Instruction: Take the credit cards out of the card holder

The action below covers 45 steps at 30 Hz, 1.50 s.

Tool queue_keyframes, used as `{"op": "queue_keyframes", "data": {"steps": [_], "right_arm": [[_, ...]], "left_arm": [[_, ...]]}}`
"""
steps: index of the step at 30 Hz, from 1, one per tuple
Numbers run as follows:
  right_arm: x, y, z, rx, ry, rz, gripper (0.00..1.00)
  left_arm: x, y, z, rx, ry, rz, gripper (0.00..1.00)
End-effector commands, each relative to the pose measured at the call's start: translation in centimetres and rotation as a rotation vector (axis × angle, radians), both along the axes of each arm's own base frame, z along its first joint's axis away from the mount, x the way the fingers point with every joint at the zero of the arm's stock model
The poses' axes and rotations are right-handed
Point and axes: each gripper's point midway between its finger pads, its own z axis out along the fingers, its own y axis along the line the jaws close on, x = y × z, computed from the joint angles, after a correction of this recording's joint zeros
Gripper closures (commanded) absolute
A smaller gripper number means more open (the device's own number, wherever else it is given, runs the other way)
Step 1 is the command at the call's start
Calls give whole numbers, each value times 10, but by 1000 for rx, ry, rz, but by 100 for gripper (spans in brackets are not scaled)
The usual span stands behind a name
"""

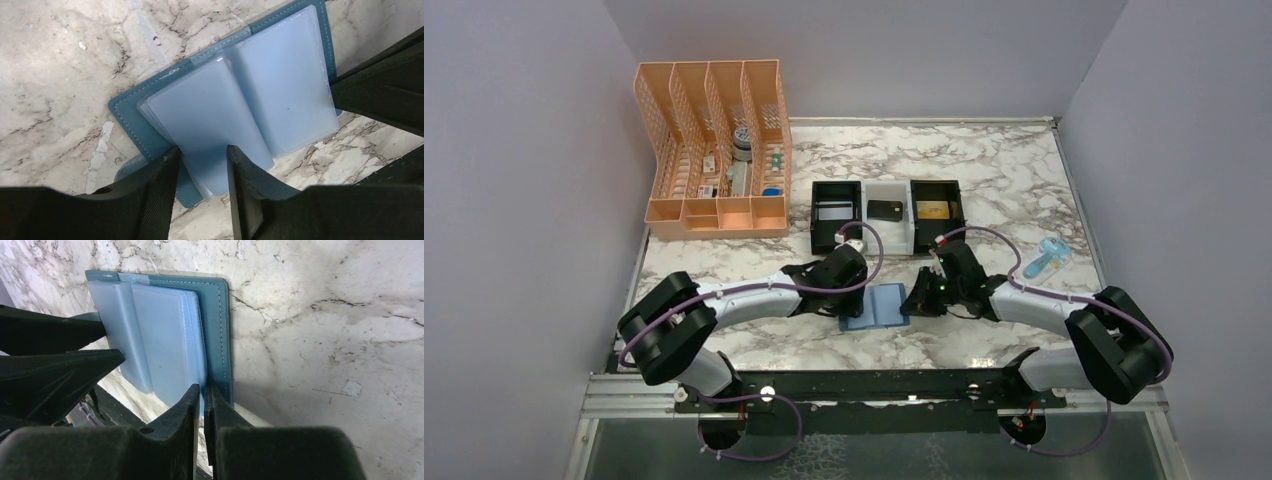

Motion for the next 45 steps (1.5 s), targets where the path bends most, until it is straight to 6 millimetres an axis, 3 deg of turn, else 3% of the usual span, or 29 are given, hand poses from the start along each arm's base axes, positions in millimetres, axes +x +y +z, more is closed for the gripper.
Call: {"op": "queue_keyframes", "data": {"steps": [1,9,14,18,22,27,32,38,41,45], "right_arm": [[-6,5,-4,21,14,35,91],[-6,7,-2,32,14,45,92],[0,2,9,28,-35,-5,94],[0,-6,17,18,-62,-40,95],[1,-16,22,-22,-84,-71,85],[19,-32,40,-113,-179,-128,71],[44,-42,82,-166,-343,-148,58],[74,-52,166,-134,-712,-181,36],[86,-64,205,-153,-886,-228,29],[101,-84,243,-223,-1047,-310,25]], "left_arm": [[-6,-27,6,-115,22,-56,61],[-10,-45,12,-215,45,-83,64],[-8,-35,10,-159,36,-72,72],[-6,-24,15,-110,10,-56,72],[-2,-12,26,-81,-30,-29,62],[5,-2,51,-76,-109,-17,44],[18,7,82,-65,-211,-9,23],[45,31,116,13,-351,49,5],[61,53,134,44,-411,117,1],[87,102,155,70,-451,267,1]]}}
